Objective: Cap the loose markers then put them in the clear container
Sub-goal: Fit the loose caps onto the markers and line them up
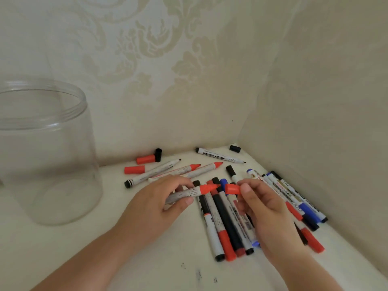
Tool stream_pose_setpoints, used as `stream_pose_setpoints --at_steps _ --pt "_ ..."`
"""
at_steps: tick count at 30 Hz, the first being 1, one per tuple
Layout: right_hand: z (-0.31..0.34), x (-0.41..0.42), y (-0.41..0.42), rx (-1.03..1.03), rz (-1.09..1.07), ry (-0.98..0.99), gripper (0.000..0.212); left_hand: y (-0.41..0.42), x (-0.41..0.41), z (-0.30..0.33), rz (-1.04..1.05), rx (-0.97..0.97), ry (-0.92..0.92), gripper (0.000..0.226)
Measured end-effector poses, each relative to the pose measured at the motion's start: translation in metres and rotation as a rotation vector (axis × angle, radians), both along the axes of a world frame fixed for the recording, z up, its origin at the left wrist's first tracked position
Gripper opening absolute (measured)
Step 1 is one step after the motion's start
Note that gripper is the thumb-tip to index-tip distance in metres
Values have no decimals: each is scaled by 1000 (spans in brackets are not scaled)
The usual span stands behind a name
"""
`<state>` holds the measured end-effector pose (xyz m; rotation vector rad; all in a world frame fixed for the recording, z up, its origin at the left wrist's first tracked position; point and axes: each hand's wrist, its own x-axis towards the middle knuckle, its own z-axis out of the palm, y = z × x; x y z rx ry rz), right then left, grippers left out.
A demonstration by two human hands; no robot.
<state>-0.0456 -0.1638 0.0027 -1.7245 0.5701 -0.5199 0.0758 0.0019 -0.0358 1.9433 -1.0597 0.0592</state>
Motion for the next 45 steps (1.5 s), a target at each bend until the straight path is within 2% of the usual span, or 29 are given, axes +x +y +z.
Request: stream_pose_setpoints --at_steps 10,13,15,19,24,31,36,39,41,45 --pt "-1 -5 6 -28 33 -67 13 2 -5 1 -32 25 -48 26" --pt "-1 -6 9 -120 96 -55 11 1 -8 2 -55 48 -85 24" --pt "-1 -7 13 -176 154 -36 9 0 -12 2 -71 67 -137 23" --pt "-1 -12 15 -217 214 15 21 1 -19 5 -90 109 -266 29" --pt "-1 -14 16 -187 205 17 22 3 -25 10 -79 102 -374 32" --pt "1 -16 22 -118 198 11 23 2 -28 10 -93 97 -409 25" --pt "1 -12 28 -68 170 -40 17 -1 -36 16 -80 71 -276 25" --pt "2 -5 24 -58 134 -56 18 -4 -39 16 -82 139 -187 31" --pt "4 -3 17 -74 115 -69 27 -5 -39 15 -23 164 -264 30" --pt "5 -3 11 -149 97 -16 20 0 -31 13 204 158 -24 15"
